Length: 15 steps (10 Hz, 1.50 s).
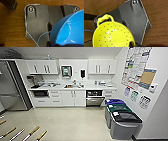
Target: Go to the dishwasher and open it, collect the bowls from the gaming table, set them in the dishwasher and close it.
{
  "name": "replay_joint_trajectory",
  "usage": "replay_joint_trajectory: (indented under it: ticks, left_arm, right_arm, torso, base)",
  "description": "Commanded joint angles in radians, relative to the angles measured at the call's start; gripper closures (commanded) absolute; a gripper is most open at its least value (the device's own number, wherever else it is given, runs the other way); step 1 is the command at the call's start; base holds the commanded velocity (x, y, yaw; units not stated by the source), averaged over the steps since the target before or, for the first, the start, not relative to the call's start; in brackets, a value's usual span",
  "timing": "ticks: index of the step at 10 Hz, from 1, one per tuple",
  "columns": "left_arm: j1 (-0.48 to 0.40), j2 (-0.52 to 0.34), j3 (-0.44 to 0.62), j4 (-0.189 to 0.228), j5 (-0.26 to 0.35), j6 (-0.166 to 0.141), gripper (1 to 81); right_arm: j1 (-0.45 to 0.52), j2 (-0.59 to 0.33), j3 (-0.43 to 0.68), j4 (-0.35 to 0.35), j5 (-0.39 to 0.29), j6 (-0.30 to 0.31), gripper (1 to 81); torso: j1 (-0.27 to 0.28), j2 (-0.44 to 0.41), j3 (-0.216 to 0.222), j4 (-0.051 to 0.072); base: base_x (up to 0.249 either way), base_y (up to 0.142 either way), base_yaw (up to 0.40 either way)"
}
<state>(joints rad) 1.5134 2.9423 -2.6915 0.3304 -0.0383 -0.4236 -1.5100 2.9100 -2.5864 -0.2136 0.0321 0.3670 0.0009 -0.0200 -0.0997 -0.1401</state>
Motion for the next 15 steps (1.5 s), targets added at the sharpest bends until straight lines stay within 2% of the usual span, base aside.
replay_joint_trajectory:
  ticks: [1, 3, 11, 15]
  left_arm:
    - [-0.034, -0.014, -0.002, -0.001, 0.049, -0.003, 81.1]
    - [-0.035, -0.011, -0.002, -0.001, 0.032, -0.003, 81.1]
    - [-0.035, -0.011, -0.002, 0.002, 0.032, -0.003, 81.1]
    - [-0.035, -0.012, -0.002, 0.002, 0.032, -0.003, 81.1]
  right_arm:
    - [0.044, -0.009, 0.002, -0.006, -0.052, 0.0, 81.1]
    - [0.044, -0.01, 0.0, -0.006, -0.052, 0.0, 81.1]
    - [0.043, -0.009, -0.004, -0.007, -0.052, 0.0, 81.1]
    - [0.043, -0.009, -0.004, -0.007, -0.052, 0.0, 81.1]
  torso:
    - [0.0, 0.0, 0.0, 0.0]
    - [0.0, 0.0, 0.0, 0.0]
    - [0.0, 0.0, 0.0, 0.0]
    - [-0.001, 0.0, 0.0, 0.0]
  base:
    - [0.168, 0.0, 0.0]
    - [0.168, 0.0, 0.0]
    - [0.168, 0.0, 0.0]
    - [0.155, -0.133, 0.0]
